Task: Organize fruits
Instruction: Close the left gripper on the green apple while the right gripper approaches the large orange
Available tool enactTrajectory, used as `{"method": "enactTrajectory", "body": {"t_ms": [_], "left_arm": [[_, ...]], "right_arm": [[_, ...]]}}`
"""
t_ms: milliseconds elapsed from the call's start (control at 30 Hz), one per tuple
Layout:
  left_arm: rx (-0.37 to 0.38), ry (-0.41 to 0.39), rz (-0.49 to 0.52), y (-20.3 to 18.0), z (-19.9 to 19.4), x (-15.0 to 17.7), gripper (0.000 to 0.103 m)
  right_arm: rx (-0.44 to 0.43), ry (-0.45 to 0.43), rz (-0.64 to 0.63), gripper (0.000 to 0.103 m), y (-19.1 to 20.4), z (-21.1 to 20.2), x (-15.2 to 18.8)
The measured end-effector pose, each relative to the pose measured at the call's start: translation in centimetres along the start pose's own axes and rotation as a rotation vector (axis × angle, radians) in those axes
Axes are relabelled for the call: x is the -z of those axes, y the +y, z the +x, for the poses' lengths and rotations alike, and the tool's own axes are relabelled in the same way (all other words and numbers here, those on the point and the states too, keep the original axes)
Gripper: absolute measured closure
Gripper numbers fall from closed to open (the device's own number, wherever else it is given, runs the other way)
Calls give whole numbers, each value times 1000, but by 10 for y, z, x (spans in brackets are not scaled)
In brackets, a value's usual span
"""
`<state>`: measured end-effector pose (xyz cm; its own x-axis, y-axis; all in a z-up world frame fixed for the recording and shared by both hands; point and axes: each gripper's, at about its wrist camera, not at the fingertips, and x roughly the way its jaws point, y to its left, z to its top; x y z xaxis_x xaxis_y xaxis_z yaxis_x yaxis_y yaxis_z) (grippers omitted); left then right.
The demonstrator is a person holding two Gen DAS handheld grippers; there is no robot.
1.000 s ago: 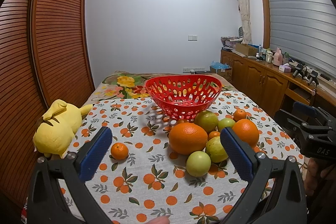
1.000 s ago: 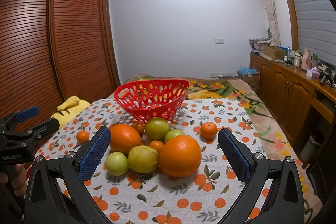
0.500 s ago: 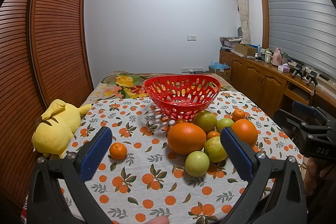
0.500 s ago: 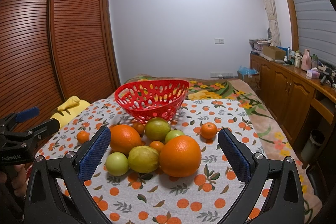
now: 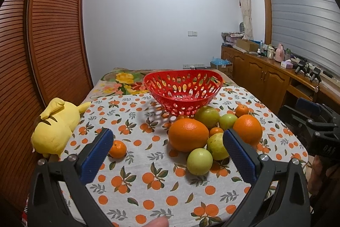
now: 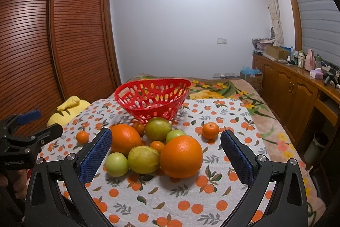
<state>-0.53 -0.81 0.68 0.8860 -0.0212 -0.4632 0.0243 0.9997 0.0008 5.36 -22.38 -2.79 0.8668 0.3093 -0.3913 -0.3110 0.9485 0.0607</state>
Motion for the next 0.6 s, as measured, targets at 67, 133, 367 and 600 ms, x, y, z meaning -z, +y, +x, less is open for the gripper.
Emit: {"method": "enactTrajectory", "body": {"t_ms": [67,133,367,600], "left_arm": [[11,13,-2,2,4,3,0],[22,26,-4,3,9,6,0],[56,84,8,3,32,15,0],[99,151,11,-1,59,28,0]], "right_arm": [[0,4,2,0,-2,1,2],[1,11,1,0,-4,4,4],[7,45,2,0,-16,21,17],[3,87,8,0,-26,36,27]]}}
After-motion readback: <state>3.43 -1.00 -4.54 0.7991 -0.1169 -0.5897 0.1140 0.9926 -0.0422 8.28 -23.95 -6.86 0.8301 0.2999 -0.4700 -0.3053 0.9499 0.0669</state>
